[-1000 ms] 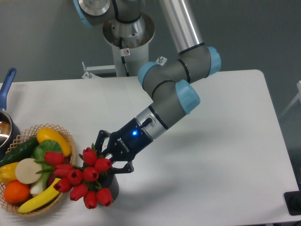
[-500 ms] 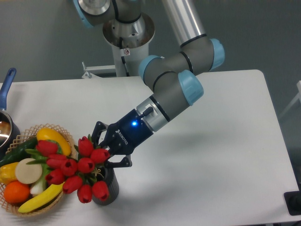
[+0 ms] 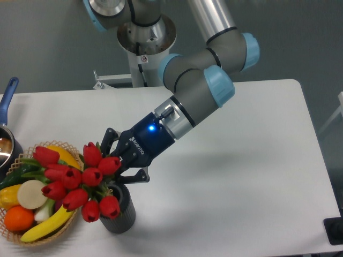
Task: Pick up the flowers from the vase
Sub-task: 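Lift the tulip bunch up out of the grey vase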
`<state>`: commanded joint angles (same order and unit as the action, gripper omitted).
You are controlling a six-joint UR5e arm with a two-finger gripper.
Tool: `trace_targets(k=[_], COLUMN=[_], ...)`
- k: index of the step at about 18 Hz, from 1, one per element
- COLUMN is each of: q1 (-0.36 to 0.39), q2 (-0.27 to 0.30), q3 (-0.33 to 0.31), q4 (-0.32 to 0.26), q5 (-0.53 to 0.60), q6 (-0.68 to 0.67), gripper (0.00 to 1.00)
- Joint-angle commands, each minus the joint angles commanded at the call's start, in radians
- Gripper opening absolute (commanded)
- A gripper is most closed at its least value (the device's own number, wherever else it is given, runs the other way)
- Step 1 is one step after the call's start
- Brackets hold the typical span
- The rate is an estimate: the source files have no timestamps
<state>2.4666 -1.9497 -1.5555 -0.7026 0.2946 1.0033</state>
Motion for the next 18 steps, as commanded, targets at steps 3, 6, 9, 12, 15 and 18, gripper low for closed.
trace_targets(k=[3, 6, 9, 12, 15, 18], q1=[0.005, 0.009, 0.014, 0.032, 0.076, 0.139], q2=[0.017, 0.032, 0.044, 0.046, 0.044, 0.044], q3=[0.002, 0.006, 0.04, 0.081, 0.092, 0.091], q4=[0.0, 0.0, 0.0, 0.0, 0.0, 0.0], q5=[-0.003, -0.003, -0.005, -0.009, -0.008, -0.018], q6=[-0.012, -0.018, -0.109, -0.158, -0.157, -0.146], gripper=[0.0, 0.0, 0.0, 0.0, 0.0, 0.0])
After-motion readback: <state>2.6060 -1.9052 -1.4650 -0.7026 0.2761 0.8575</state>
